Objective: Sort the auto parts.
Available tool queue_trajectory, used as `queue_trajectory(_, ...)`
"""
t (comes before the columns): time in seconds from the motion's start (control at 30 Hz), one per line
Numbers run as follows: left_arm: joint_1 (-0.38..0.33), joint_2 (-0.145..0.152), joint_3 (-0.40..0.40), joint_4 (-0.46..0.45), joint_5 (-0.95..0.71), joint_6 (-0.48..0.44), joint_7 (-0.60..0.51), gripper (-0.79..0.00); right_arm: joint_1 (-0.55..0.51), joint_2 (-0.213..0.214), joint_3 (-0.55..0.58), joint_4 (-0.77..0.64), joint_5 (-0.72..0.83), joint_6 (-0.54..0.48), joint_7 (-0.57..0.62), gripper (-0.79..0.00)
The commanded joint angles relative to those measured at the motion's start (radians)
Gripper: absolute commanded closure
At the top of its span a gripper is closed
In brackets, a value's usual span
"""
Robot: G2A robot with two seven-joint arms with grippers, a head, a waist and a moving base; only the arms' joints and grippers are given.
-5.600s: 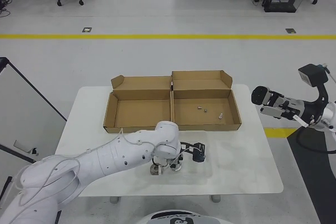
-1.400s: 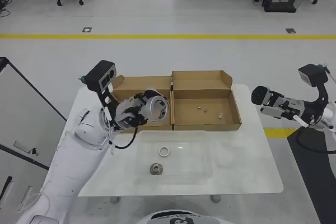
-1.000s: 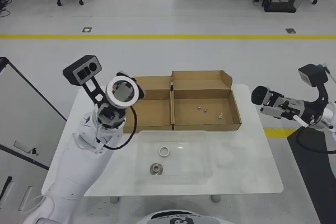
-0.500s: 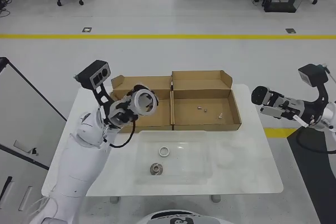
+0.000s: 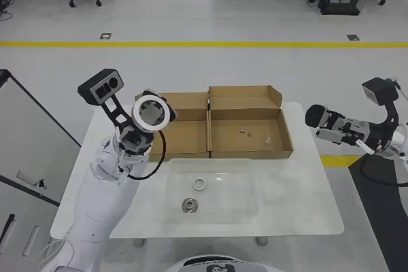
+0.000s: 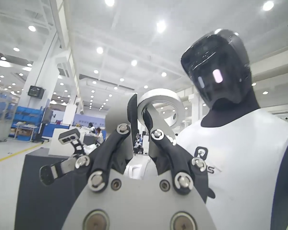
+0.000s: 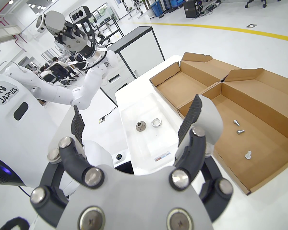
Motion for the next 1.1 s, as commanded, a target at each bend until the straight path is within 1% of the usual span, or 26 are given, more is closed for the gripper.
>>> queue_trajectory(0.0,0.001,-0.007,-0.008,-0.001,-0.038,0.000,-0.023,0.000,0.000,0.000,0.000,0.000,0.000,0.000,0.000,-0.785)
queue_trajectory(0.13,0.000,-0.019,-0.016,0.000,-0.086,0.000,-0.079,0.000,0.000,0.000,0.000,0.000,0.000,0.000,0.000,-0.785)
queue_trajectory(0.5,0.001,-0.019,-0.017,-0.002,-0.084,0.004,-0.076,0.000,0.000,0.000,0.000,0.000,0.000,0.000,0.000,-0.785)
queue_trajectory(0.67,0.011,-0.013,-0.050,-0.005,0.022,0.092,-0.066,0.000,0.000,0.000,0.000,0.000,0.000,0.000,0.000,-0.785)
queue_trajectory(0.8,0.019,-0.004,-0.084,-0.001,0.160,0.179,-0.096,0.000,0.000,0.000,0.000,0.000,0.000,0.000,0.000,-0.785)
queue_trajectory(0.87,0.024,0.000,-0.099,-0.002,0.229,0.208,-0.109,0.000,0.000,0.000,0.000,0.000,0.000,0.000,0.000,-0.785)
queue_trajectory(0.97,0.029,0.003,-0.104,-0.005,0.292,0.238,-0.098,0.000,0.000,0.000,0.000,0.000,0.000,0.000,0.000,-0.785)
queue_trajectory(1.07,0.012,0.004,-0.100,0.015,0.344,0.267,-0.081,0.000,0.000,0.000,0.000,0.000,0.000,0.000,0.000,-0.785)
